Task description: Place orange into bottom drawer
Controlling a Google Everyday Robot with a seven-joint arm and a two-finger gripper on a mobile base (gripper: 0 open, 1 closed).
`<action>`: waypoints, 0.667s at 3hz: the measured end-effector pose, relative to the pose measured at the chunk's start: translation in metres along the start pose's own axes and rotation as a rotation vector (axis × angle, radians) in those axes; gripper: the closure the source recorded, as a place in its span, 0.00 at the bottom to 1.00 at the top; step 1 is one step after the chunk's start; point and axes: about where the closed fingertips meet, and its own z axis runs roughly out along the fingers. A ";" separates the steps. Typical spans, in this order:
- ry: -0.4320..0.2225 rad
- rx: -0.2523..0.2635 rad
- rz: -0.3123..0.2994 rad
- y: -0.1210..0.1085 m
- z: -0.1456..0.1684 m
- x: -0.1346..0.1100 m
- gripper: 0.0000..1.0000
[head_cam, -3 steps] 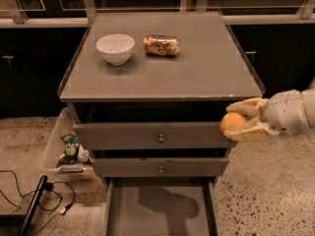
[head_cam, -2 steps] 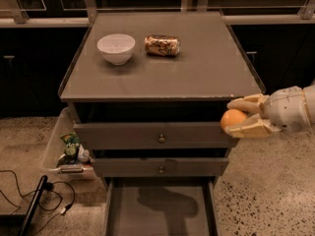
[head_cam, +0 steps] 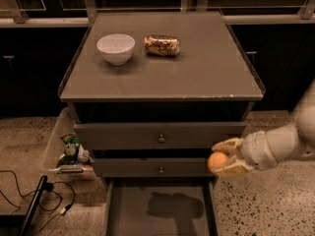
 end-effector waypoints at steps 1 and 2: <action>-0.026 -0.049 0.023 0.001 0.043 0.052 1.00; -0.054 -0.062 -0.006 -0.008 0.079 0.085 1.00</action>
Offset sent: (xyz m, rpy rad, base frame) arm 0.0168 -0.0032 -0.1625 0.0750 -0.0203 0.0633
